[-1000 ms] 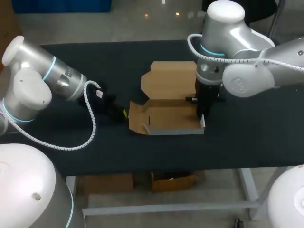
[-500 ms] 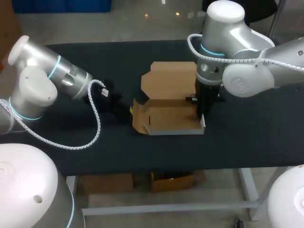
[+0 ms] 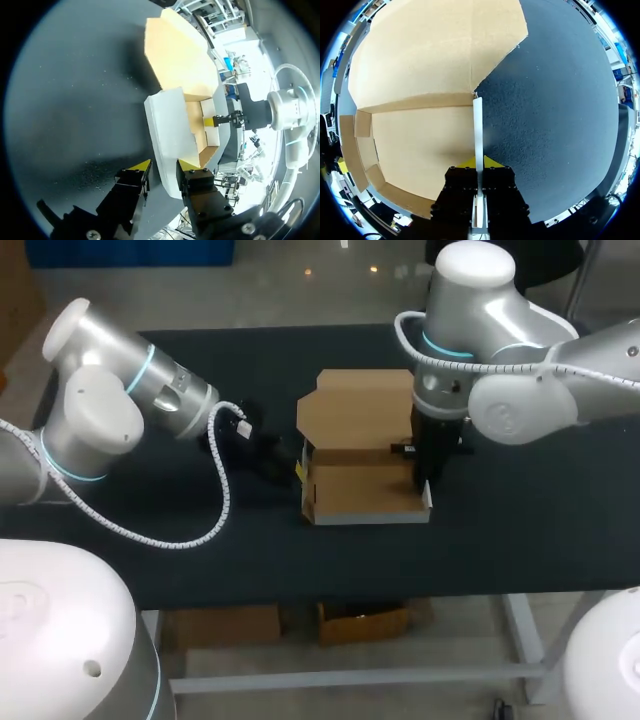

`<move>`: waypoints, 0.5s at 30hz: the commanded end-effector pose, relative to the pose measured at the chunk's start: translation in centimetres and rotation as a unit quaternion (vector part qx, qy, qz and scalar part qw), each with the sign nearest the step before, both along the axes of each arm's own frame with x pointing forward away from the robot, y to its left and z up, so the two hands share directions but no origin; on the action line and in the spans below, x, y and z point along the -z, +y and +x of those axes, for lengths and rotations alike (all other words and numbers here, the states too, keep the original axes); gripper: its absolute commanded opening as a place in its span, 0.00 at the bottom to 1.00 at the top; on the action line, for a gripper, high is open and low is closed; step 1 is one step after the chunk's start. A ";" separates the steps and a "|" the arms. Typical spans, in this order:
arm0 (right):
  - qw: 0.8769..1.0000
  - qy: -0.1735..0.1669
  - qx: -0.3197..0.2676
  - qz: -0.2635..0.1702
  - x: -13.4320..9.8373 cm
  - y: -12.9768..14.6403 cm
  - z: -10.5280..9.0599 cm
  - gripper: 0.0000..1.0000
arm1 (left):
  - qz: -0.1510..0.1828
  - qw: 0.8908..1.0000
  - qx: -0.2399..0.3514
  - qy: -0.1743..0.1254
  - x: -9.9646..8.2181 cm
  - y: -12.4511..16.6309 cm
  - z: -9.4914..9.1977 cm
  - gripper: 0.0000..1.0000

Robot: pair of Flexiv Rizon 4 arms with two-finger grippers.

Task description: Assemble the packaging by folding the flat box into shape, placing the metal phone stand inside, and closing the box properly

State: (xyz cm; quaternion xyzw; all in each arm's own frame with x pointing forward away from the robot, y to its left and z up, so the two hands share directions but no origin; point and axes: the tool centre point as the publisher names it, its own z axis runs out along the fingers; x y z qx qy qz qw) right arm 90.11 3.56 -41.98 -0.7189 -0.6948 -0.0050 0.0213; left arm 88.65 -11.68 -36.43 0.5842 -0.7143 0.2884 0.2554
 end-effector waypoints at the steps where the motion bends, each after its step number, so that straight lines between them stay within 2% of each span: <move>1: 1.000 0.000 0.000 -0.001 0.0 0.1 0.0 0.00 | 0.007 1.000 0.002 0.002 0.0 -0.9 0.2 0.31; 15: 1.000 0.000 0.000 -0.001 0.0 0.1 0.0 0.00 | 0.043 0.999 0.019 -0.005 0.1 -3.0 0.0 0.34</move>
